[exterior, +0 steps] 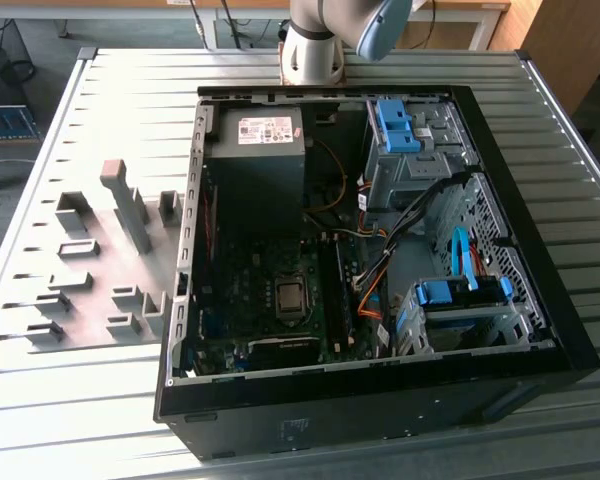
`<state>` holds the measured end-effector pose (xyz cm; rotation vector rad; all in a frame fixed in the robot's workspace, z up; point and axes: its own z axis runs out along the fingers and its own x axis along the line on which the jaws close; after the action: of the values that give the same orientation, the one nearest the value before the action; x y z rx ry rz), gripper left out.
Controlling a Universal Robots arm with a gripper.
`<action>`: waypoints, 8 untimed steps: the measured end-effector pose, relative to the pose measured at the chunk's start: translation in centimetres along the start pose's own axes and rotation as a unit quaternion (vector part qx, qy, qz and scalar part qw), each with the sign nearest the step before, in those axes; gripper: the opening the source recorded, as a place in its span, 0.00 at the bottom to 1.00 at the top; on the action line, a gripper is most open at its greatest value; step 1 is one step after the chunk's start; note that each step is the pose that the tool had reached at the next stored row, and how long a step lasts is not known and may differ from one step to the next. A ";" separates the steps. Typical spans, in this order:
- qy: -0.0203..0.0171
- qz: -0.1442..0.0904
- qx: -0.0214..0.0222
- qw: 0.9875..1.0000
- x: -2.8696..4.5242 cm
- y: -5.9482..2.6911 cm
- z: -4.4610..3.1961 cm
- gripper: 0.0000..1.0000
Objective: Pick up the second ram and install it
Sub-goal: 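Pick up the second ram and move it above second insertion slot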
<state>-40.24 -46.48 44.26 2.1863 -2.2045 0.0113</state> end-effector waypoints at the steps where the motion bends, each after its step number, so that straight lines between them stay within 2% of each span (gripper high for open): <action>1: 0.000 0.000 0.000 1.000 0.00 0.00 -0.01 0.14; 8: 0.000 0.000 0.000 1.000 0.00 -0.23 -0.01 0.14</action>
<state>-40.01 -46.48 44.27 2.1863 -2.2044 0.0112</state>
